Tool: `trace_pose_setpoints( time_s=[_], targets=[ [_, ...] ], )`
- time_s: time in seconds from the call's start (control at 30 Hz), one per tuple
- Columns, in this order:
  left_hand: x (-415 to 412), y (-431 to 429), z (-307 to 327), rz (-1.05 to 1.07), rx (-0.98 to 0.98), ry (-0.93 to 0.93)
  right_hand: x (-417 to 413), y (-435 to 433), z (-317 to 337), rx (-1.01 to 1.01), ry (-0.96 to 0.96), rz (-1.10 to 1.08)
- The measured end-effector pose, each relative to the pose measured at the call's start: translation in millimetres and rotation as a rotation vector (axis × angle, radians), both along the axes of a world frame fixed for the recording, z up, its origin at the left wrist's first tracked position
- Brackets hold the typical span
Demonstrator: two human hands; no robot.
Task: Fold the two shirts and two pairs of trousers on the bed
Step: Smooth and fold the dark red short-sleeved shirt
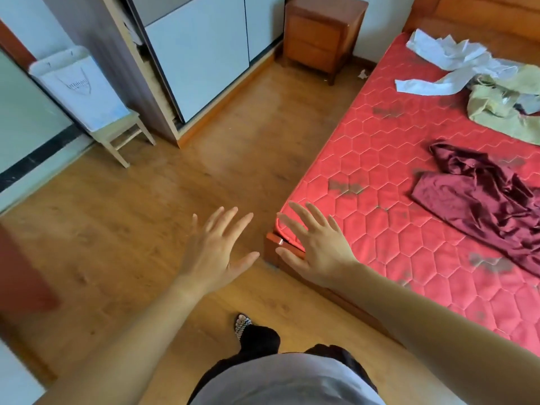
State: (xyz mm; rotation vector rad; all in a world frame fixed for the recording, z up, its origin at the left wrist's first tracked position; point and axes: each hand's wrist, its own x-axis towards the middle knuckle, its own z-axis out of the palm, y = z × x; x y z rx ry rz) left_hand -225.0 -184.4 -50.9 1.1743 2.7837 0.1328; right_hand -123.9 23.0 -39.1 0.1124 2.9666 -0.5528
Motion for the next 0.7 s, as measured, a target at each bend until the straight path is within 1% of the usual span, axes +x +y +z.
trace_pose_setpoints(
  time_s=[0.2,0.33,0.5,0.7],
  targets=[
    [-97.2,-59.3,0.1,0.068,-0.034,-0.018,-114.8,-42.3,-7.3,-0.037,-0.007,0.044],
    [-148.8,-77.1,-2.6,0.071,-0.067,-0.019,-174.7,-53.5,-12.2,-0.043,-0.022,0.072],
    [-242.4,-69.1,-7.6,0.044,-0.055,-0.025,-258.8,-48.1,-19.0,-0.011,-0.026,0.083],
    [-374.4,-28.0,-18.7,-0.041,-0.065,-0.017,-376.1,-18.6,-24.6,-0.052,-0.025,-0.031]
  ],
)
